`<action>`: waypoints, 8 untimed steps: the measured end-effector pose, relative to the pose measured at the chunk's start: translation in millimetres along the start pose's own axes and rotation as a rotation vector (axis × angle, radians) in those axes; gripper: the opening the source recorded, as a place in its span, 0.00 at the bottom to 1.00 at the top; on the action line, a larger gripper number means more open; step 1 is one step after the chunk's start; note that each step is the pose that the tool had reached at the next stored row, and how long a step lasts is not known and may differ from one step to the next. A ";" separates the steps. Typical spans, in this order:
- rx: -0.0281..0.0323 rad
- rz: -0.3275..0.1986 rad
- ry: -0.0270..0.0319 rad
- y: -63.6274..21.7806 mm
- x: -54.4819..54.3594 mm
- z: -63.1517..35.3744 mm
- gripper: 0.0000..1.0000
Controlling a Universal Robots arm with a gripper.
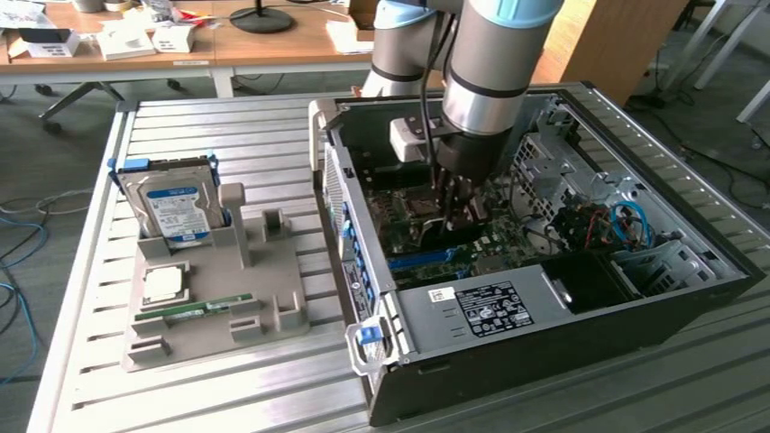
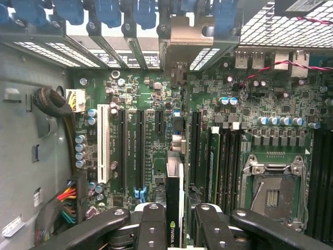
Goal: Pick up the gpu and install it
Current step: 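Insert the gpu into the slot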
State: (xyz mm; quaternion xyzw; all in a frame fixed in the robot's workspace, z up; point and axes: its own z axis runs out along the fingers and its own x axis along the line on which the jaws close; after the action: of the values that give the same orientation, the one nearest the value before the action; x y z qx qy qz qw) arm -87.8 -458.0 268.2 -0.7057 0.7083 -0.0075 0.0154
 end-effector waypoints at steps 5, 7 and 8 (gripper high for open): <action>0.0000 0.000 0.0000 0.5 0.0 1.3 0.26; 0.0000 0.000 0.0000 0.7 0.0 1.9 0.26; 0.0000 0.000 0.0000 0.8 0.0 2.3 0.26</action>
State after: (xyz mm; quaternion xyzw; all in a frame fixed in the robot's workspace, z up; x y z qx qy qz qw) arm -88.5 -458.0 265.8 -0.7057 0.7083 -0.0075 0.0154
